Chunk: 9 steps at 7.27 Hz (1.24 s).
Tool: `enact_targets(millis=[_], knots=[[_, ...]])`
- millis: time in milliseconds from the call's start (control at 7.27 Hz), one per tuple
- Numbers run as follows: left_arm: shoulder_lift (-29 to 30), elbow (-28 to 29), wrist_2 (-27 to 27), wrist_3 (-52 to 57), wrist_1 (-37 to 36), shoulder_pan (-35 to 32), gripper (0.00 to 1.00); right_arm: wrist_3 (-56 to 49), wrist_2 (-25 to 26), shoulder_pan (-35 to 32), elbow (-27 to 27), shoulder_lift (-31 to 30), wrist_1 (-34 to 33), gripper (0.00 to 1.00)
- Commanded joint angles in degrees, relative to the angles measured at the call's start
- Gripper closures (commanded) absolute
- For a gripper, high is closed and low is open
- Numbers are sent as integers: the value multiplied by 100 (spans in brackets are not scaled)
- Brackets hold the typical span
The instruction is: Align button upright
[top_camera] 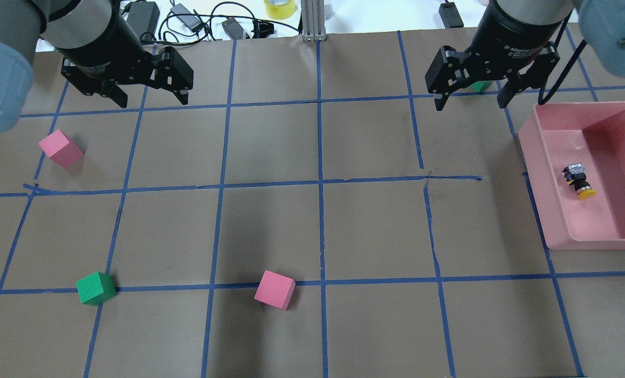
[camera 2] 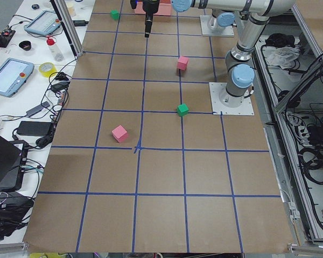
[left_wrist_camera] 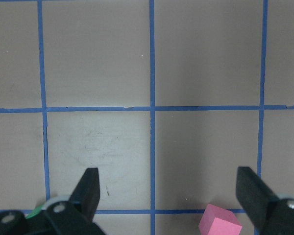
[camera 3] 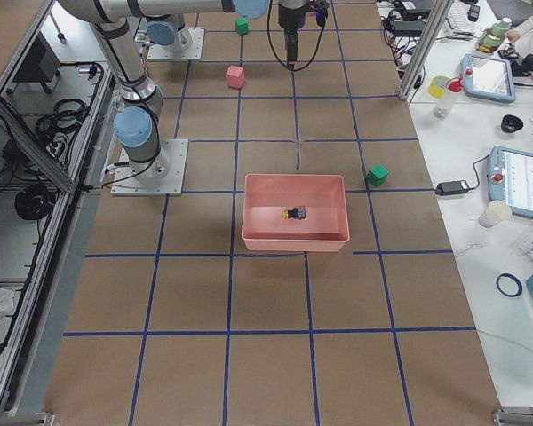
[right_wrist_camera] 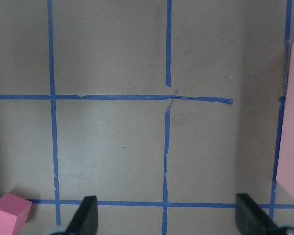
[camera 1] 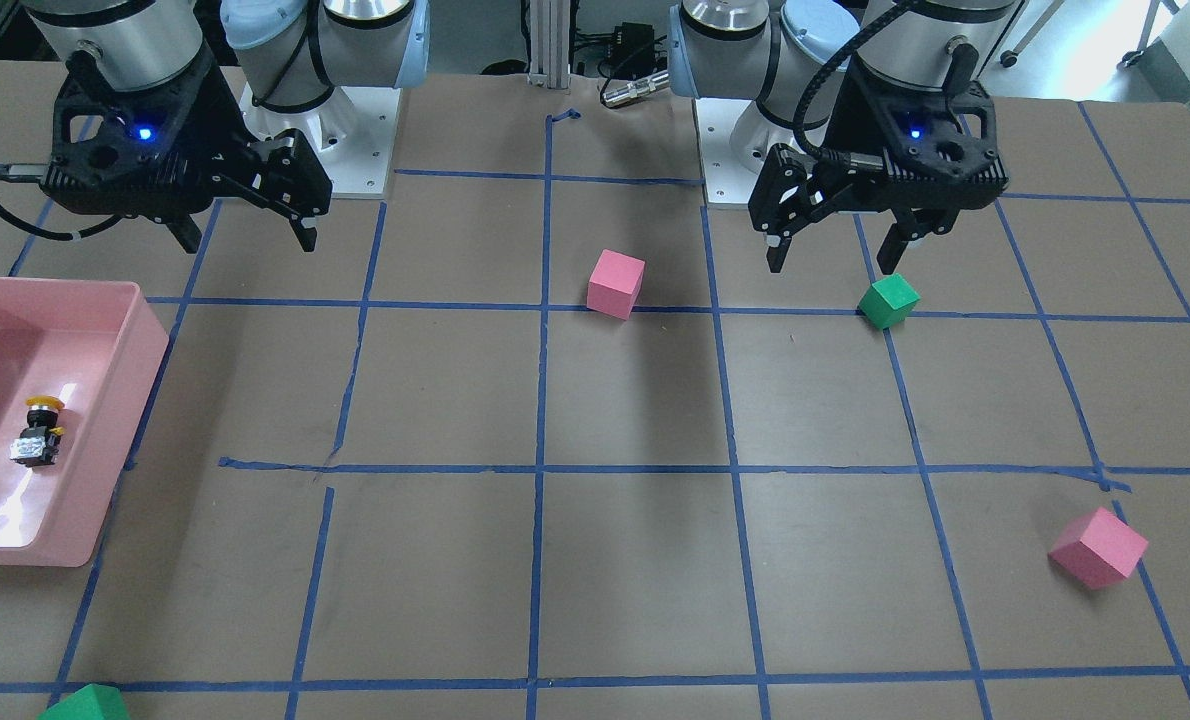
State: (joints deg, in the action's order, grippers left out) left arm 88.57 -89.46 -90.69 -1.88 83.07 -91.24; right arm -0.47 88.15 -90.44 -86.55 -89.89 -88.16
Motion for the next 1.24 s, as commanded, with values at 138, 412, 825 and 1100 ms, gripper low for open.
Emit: enact_targets(millis=[138, 412, 825, 1100], knots=[[20, -10, 8, -5, 17, -8, 0, 3, 61, 0, -19, -11, 10, 0], [20, -10, 8, -23, 17, -8, 0, 3, 88, 0, -28, -55, 27, 0], [20, -10, 16, -23, 8, -8, 0, -6, 97, 9, -125, -29, 18, 0], [20, -10, 8, -23, 8, -8, 0, -15, 114, 0, -125, -20, -34, 0]])
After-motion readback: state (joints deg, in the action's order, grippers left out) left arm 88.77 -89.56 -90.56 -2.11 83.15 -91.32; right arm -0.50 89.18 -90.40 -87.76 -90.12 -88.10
